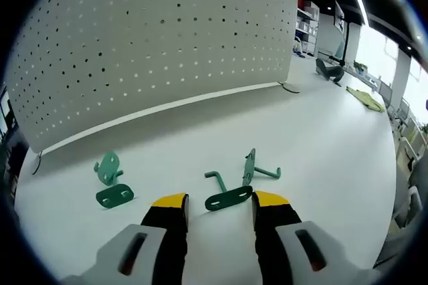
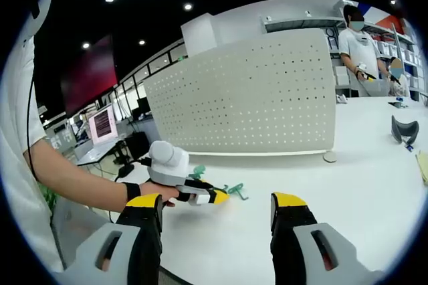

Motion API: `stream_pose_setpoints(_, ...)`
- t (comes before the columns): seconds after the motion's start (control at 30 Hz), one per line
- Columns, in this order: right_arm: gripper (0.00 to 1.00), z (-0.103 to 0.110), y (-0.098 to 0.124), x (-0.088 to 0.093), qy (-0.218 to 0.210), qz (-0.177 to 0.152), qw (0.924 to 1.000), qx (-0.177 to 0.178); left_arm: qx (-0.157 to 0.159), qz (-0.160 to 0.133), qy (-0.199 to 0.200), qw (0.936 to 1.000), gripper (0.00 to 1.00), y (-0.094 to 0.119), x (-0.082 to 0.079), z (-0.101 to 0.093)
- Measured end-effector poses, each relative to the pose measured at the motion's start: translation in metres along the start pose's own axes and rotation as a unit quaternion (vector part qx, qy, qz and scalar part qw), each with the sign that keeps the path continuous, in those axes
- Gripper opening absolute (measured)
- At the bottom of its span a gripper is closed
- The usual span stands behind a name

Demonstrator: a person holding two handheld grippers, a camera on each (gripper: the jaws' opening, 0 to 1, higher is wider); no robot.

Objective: Insert the hook assembly into the mounting plate slot until the hook locks in place.

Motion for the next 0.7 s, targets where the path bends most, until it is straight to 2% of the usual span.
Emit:
stream_pose_setpoints(0.37, 0.66, 0.001, 0.000, 0.000, 0.000, -0.001, 1.0000, -0.003, -0.022, 0.003, 0.009, 0.9997, 0.38, 0.008, 0.005, 0.018)
stream_pose_setpoints(0.53, 0.66, 0.001, 0.001, 0.000, 0.000, -0.001, 1.0000, -0.003, -0.019, 0.000, 0.001, 0.9998, 0.39, 0.008, 0.003, 0.017)
stream_pose_setpoints(0.7, 0.66, 0.001, 0.001, 0.000, 0.000, -0.002, 1.0000, -0.003, -0.007, -0.008, -0.010, 0.9999, 0.39, 0.004, -0.002, 0.009)
Point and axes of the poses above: the point that each gripper's makers call its tool centre point, and the gripper's own axes: y roughly backward along the fingers, z roughly to its left, x roughly out of its underside, the point moved 1 cm from there along y, roughly backward along the fingers, and after that the axes turned 1 degree about -y, right-handed, at the moved point
